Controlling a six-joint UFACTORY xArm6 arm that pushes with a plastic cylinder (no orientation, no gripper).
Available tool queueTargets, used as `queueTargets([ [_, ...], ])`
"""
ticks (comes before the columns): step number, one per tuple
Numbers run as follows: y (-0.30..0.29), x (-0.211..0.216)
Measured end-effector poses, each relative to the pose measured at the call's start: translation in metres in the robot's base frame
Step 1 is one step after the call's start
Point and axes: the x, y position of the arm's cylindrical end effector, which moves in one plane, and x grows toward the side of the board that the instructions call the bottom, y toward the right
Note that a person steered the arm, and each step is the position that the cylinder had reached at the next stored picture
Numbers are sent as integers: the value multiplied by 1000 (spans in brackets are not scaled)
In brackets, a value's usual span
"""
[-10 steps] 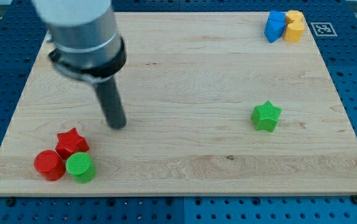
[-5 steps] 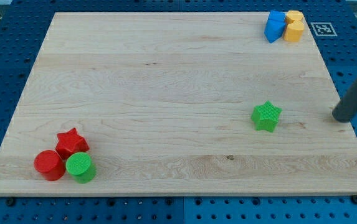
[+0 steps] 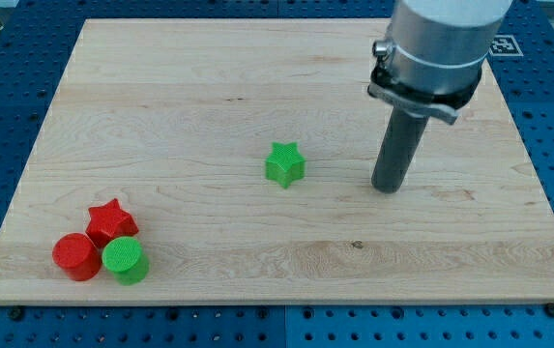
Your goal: Push the green star closer to the group of blocks
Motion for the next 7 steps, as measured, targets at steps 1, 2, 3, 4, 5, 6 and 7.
queueTargets([
  [1, -65, -18],
  [2, -161, -16],
  [3, -209, -10],
  [4, -211, -21],
  [5, -225, -39],
  [6, -235, -44],
  [7, -235, -11],
])
